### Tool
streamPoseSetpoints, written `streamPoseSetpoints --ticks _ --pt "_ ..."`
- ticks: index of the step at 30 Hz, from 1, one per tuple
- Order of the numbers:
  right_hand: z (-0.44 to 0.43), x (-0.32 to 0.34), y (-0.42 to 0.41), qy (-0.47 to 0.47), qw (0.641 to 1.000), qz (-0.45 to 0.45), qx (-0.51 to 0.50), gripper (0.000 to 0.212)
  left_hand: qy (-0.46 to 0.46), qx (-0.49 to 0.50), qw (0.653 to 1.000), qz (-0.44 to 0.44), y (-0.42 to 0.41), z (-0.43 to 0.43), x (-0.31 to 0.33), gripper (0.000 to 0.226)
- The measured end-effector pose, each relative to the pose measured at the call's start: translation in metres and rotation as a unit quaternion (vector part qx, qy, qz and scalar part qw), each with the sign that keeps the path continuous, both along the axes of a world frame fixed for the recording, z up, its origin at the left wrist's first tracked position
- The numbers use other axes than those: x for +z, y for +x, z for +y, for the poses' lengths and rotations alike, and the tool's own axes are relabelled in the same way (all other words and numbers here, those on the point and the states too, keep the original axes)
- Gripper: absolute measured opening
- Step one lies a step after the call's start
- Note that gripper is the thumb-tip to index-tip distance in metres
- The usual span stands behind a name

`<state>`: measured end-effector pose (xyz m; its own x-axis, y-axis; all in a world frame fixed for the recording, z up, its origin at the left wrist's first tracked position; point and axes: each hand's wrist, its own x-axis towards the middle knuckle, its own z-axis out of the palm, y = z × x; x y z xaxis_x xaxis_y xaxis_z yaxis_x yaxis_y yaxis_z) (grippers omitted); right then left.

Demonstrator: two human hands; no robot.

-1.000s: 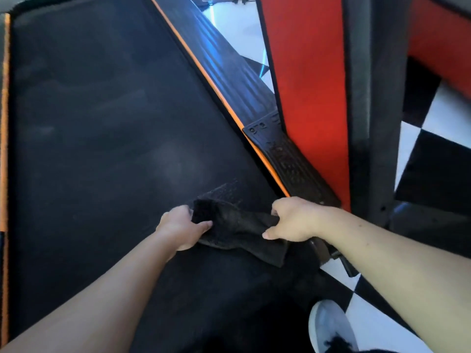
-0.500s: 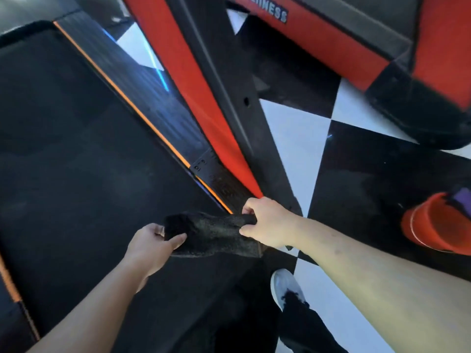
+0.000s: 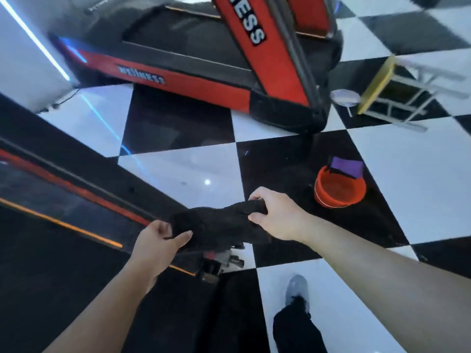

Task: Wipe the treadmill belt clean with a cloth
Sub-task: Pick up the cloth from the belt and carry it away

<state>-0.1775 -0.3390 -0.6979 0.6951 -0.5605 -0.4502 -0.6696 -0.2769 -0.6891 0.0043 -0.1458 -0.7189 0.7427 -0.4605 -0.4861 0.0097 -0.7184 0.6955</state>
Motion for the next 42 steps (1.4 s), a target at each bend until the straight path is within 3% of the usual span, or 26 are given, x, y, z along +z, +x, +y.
streamPoseSetpoints --ticks 8,17,24,33,42 --pt "-0.138 -0.011 -0.095 0.009 0.985 -0.025 -0.168 0.024 -0.001 -0.110 0.994 0.024 -0.052 -0.188 0.006 0.035" --pt "-0.267 -0.055 -0.190 0.011 0.948 -0.004 -0.317 0.023 -0.009 -0.229 0.970 0.086 -0.124 -0.381 -0.048 0.048" --pt "-0.320 -0.121 -0.219 0.019 0.924 0.015 -0.382 0.020 0.038 -0.319 0.942 0.094 -0.145 -0.470 -0.121 0.026" --pt "-0.377 -0.251 -0.255 0.001 0.898 0.063 -0.435 0.024 0.058 -0.419 0.905 0.046 -0.184 -0.547 -0.252 0.031" --pt "-0.399 -0.392 -0.273 0.014 0.918 0.153 -0.367 0.036 0.084 -0.462 0.883 0.026 -0.205 -0.570 -0.379 0.044"
